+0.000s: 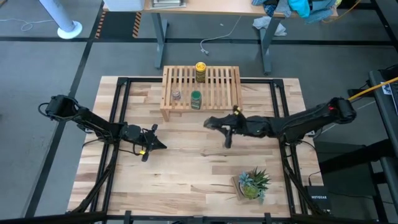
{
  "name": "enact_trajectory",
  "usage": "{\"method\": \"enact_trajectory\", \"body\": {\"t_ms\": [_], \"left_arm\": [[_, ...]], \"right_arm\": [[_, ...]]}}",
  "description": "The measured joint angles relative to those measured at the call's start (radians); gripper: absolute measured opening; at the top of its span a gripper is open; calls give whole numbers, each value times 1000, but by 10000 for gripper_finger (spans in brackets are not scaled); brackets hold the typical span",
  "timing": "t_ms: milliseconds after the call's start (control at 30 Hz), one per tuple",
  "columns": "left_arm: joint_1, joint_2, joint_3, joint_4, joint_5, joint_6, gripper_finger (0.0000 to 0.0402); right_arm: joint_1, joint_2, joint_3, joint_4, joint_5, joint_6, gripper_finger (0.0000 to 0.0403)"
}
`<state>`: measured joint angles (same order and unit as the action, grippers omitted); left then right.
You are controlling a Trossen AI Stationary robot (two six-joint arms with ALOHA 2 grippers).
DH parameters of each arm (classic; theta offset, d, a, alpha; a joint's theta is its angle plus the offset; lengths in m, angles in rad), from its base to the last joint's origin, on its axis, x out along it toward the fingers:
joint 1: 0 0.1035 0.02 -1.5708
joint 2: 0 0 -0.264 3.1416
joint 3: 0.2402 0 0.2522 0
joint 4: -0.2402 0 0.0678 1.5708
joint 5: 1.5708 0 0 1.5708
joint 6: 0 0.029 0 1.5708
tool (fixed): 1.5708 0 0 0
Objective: Shelf spices
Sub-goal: Put the black seasoning can on the shelf
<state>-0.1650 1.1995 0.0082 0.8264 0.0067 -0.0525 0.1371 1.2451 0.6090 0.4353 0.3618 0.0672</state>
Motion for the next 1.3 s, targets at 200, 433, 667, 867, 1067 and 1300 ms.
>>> {"method": "enact_trajectory", "body": {"t_ms": [200,433,667,867,1067,1300], "left_arm": [[0,0,0,1,0,0,0],[0,0,0,3,0,0,0],[0,0,0,9,0,0,0],[0,0,0,32,0,0,0],[0,0,0,30,0,0,0],[0,0,0,31,0,0,0]], "right_arm": [[-27,-144,0,-88,63,-80,120],[-194,-270,0,-163,-140,-125,120],[-410,-266,115,-392,-432,-132,120],[-498,-193,205,-438,-540,-194,124],[-520,-121,229,-472,-546,-252,124],[-519,-28,230,-475,-534,-292,124]]}}
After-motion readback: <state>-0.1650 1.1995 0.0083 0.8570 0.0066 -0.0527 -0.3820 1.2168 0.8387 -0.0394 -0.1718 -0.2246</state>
